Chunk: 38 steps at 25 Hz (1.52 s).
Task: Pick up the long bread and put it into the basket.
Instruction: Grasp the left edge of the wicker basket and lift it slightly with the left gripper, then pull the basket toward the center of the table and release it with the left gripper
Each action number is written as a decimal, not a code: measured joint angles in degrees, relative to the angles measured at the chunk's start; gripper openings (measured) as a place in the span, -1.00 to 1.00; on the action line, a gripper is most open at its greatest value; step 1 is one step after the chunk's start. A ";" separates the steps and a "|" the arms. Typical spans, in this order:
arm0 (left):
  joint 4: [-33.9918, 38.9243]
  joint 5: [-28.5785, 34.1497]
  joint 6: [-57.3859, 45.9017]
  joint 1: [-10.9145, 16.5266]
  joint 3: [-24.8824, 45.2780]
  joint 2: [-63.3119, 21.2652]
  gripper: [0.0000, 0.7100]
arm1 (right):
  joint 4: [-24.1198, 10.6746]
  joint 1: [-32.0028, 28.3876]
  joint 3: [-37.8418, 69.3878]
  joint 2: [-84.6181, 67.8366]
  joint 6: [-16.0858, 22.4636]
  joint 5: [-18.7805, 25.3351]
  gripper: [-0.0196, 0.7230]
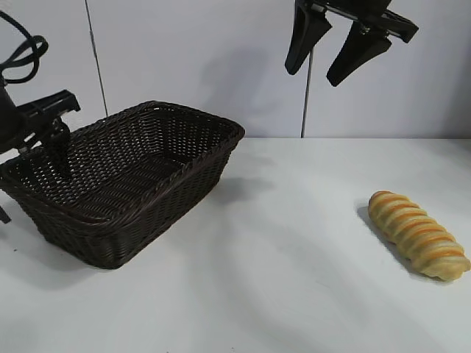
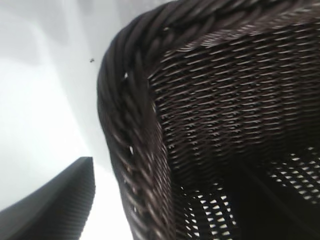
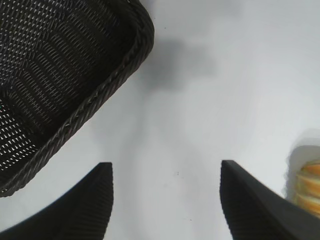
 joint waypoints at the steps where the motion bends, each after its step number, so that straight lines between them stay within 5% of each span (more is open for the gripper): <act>1: -0.10 0.00 0.00 0.00 0.00 0.18 0.44 | 0.00 0.00 0.00 0.00 0.00 0.00 0.27; 9: -0.28 -0.21 0.00 0.00 0.00 0.27 -0.43 | 0.00 0.00 0.00 0.00 0.00 0.00 0.27; 13: -1.07 -1.83 -0.66 0.06 0.00 0.27 -0.70 | 0.00 0.00 0.00 0.00 0.00 0.00 0.27; 20: -2.72 -0.47 2.41 0.48 -1.09 -0.07 -0.71 | 0.00 0.00 0.00 0.00 0.00 -0.06 0.27; 29: -12.99 7.03 21.72 5.91 -4.81 -1.81 -0.72 | 0.05 0.00 0.00 0.00 0.00 -0.01 0.27; 38: -13.06 11.91 35.68 6.00 -9.19 -1.81 -0.72 | 0.05 0.00 0.00 0.00 0.00 -0.01 0.27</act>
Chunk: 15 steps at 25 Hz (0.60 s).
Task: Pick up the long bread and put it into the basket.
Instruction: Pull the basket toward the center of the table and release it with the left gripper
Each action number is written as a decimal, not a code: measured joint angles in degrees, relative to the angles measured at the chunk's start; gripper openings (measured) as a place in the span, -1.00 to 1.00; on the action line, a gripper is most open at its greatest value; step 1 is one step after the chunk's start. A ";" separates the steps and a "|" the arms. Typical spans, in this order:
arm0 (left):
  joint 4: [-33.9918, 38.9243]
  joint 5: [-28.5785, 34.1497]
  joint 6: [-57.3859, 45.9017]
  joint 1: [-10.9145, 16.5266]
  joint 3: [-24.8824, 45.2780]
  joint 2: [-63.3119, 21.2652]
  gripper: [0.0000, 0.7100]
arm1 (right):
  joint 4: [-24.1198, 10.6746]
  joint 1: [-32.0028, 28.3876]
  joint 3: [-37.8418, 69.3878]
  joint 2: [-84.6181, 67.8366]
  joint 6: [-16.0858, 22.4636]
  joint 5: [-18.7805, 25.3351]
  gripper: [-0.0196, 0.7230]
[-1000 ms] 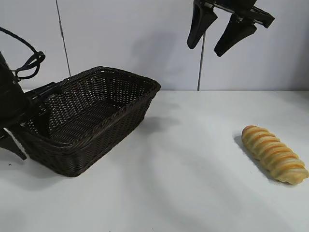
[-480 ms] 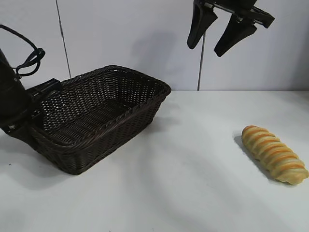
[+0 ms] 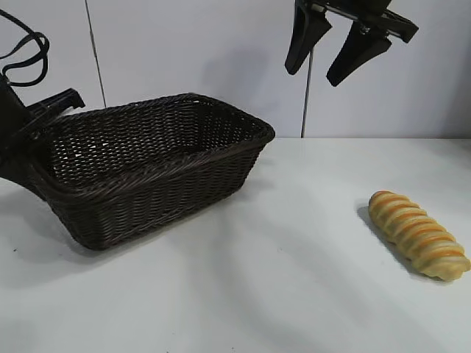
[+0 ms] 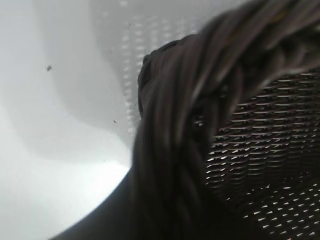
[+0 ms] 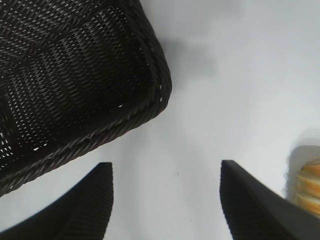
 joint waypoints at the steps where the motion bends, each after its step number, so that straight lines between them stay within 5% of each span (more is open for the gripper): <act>1: 0.00 0.65 1.56 0.00 -0.76 0.00 -0.72 | 0.07 0.00 0.00 0.00 0.00 0.00 0.27; 15: 0.85 15.29 21.92 -0.50 -16.30 9.97 -0.72 | 0.53 0.00 0.00 0.00 0.00 0.00 0.27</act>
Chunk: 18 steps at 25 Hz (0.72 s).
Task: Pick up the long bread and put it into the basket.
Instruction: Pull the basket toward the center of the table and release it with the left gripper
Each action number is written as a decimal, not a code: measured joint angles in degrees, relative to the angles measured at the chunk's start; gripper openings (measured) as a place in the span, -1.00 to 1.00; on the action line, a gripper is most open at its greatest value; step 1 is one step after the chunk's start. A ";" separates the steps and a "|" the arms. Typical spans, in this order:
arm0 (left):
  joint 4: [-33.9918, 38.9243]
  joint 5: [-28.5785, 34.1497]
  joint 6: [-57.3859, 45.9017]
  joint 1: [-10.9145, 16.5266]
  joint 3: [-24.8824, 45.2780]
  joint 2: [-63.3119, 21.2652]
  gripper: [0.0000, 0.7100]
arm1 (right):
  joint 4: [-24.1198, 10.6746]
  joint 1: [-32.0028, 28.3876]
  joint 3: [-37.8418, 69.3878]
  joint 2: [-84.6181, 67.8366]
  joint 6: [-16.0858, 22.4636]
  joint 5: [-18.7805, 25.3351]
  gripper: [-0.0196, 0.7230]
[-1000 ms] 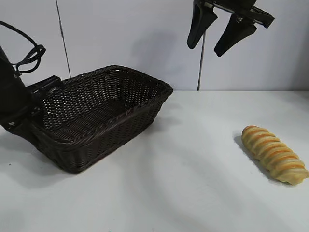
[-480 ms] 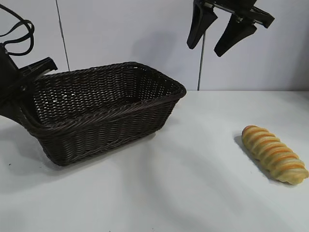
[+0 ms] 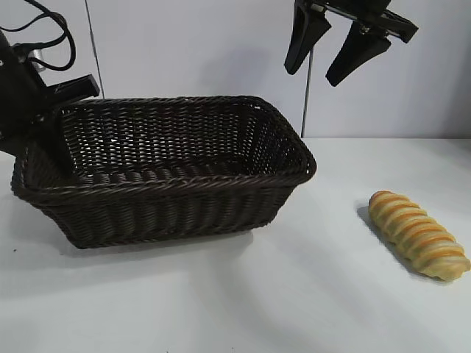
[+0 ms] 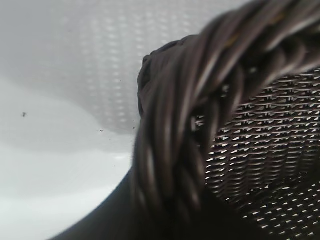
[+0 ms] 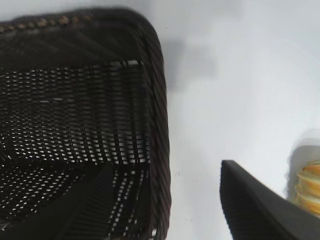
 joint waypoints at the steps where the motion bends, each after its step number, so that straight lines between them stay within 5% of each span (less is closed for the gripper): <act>1: 0.05 0.28 0.41 -0.31 -0.95 0.54 -0.72 | 0.14 0.00 0.00 0.00 0.00 0.00 0.27; 8: -0.24 2.14 1.83 -2.93 -8.15 5.34 -0.72 | 0.26 0.00 0.00 0.00 0.00 0.00 0.27; 18: -1.48 1.63 1.83 -2.93 -9.88 11.00 -0.72 | 0.26 0.00 0.00 0.00 0.00 0.00 0.27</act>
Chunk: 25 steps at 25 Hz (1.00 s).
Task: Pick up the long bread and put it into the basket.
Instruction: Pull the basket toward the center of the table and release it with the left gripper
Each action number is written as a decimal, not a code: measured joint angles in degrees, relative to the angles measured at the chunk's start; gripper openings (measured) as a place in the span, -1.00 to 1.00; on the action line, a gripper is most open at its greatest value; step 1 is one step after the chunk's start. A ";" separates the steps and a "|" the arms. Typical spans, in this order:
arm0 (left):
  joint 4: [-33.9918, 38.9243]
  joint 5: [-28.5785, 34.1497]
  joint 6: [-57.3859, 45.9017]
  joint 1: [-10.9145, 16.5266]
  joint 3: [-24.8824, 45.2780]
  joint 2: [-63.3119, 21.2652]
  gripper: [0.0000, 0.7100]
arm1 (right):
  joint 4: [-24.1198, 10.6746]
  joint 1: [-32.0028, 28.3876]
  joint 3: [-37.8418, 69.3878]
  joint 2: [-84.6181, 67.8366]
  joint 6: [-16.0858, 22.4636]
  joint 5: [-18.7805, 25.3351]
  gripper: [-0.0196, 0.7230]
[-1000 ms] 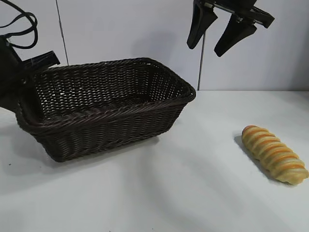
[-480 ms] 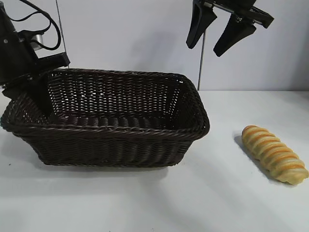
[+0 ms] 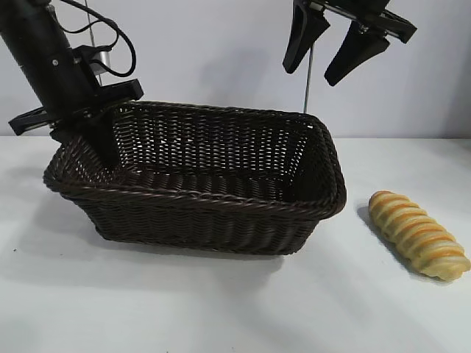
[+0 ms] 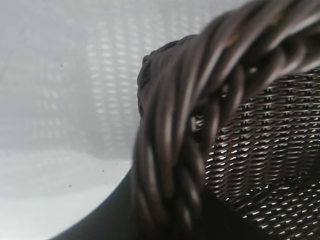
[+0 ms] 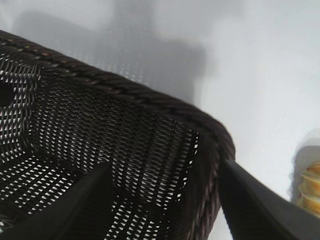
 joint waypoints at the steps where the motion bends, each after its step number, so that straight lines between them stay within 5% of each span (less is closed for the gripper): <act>1: 0.00 -0.26 0.00 0.00 0.00 0.20 -0.72 | 0.00 0.00 0.00 0.00 0.00 0.00 0.27; 15: -0.48 -0.71 0.14 0.06 -0.18 1.95 -0.70 | 0.00 0.00 0.00 0.00 0.00 0.00 0.27; 17: -0.61 -0.71 0.14 0.06 -0.18 2.03 -0.57 | 0.00 0.00 0.00 0.00 0.00 0.00 0.27; 22: -0.73 -0.60 0.14 0.06 -0.22 2.02 0.17 | 0.00 0.00 0.00 0.00 0.00 0.00 0.27; 25: -0.73 -0.19 0.14 0.06 -0.22 2.02 0.34 | 0.07 0.00 0.00 0.00 0.00 -0.05 0.27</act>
